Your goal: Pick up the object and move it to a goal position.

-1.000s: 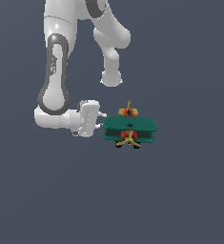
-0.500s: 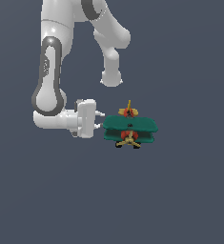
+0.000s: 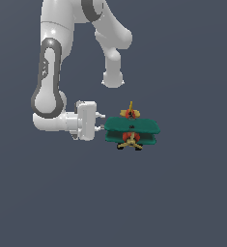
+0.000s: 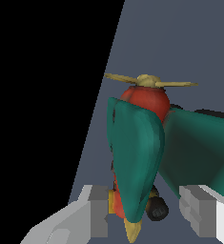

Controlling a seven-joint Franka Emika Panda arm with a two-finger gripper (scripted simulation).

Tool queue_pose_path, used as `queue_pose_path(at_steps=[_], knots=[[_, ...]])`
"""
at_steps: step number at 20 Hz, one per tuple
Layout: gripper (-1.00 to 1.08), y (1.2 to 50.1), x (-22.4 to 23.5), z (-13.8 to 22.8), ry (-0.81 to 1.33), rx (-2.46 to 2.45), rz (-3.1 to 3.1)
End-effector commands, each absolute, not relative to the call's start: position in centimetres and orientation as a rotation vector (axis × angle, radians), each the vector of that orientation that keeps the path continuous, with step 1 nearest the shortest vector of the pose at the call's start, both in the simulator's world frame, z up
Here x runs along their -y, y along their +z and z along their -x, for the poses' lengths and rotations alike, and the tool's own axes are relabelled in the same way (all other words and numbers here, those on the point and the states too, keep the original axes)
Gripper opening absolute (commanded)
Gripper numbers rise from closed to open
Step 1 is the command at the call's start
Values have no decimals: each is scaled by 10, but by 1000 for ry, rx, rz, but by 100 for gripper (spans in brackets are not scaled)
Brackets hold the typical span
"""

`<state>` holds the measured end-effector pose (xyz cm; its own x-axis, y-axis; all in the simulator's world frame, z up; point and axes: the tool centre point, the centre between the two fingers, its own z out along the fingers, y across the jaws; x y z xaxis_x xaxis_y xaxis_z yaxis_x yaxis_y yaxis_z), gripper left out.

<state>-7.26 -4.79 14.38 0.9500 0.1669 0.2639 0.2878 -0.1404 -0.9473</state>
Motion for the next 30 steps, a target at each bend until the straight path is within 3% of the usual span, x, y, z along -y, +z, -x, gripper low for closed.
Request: queue_pose_path(at_steps=[1, 19, 20, 30], knots=[[28, 144, 48, 73, -108, 345, 1721], [28, 137, 14, 77, -109, 347, 1722], [-100, 137, 14, 77, -109, 347, 1722], [-100, 137, 14, 77, -109, 347, 1721]])
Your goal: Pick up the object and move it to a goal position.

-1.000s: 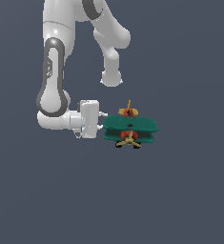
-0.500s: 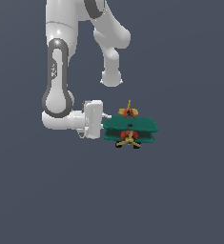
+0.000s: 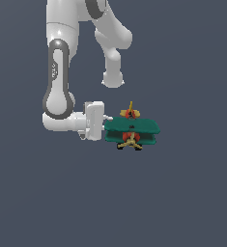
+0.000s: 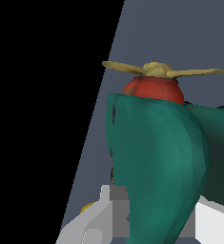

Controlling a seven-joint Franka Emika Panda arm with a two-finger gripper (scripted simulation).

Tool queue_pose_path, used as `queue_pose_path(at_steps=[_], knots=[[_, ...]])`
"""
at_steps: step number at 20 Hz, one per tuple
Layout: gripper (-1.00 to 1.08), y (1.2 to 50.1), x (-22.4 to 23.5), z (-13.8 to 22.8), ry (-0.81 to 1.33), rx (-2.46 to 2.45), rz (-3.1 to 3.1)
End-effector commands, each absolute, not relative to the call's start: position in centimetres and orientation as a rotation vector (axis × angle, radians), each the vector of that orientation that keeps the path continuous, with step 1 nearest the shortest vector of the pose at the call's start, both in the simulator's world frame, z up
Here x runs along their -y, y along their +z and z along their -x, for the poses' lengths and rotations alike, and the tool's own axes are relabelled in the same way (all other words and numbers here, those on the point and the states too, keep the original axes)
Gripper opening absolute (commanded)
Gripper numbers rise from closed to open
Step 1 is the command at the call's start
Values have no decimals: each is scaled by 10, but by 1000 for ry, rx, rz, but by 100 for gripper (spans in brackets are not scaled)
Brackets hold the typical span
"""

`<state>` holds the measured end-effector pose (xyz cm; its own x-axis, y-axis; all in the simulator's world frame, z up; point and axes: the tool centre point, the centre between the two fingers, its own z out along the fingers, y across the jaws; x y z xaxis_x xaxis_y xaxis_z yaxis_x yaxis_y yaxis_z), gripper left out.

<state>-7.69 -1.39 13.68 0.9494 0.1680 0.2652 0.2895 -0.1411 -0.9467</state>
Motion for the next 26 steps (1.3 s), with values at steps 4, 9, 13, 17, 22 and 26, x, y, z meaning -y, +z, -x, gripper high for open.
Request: queue_pose_path(at_steps=[4, 9, 13, 17, 22, 26], knots=[[-100, 142, 18, 77, -109, 347, 1721], [-100, 162, 31, 78, -108, 347, 1722], [-100, 189, 50, 78, -106, 348, 1723], [-100, 223, 73, 79, -106, 348, 1724], [-100, 259, 97, 78, -106, 349, 1724], [-100, 276, 110, 77, -108, 349, 1723]])
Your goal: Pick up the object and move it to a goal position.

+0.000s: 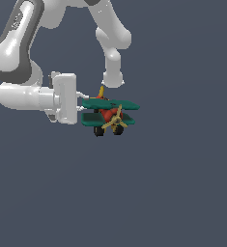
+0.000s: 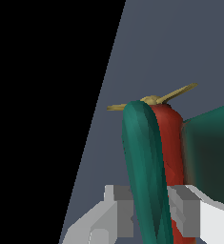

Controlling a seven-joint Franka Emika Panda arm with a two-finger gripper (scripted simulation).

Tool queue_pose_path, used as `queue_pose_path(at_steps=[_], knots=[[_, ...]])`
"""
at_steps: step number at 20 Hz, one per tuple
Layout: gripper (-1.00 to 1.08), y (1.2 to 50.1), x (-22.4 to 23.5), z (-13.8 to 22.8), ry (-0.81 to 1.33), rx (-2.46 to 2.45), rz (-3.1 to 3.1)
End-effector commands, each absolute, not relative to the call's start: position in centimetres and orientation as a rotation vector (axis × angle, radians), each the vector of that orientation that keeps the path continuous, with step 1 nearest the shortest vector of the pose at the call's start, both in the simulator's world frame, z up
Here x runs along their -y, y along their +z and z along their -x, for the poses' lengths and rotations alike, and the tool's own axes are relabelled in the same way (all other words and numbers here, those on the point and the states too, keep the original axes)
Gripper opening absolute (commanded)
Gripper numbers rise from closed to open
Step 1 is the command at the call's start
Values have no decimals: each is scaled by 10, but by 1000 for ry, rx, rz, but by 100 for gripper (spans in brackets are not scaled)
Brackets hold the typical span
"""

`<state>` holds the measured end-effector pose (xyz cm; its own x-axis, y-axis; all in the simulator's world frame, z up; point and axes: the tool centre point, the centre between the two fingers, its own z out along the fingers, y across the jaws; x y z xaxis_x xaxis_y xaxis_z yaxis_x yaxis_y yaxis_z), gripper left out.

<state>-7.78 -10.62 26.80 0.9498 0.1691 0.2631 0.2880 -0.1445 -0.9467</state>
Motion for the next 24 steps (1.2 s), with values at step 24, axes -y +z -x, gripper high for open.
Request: queue_pose_path(at_steps=[24], knots=[[-100, 316, 99, 49, -108, 346, 1724]])
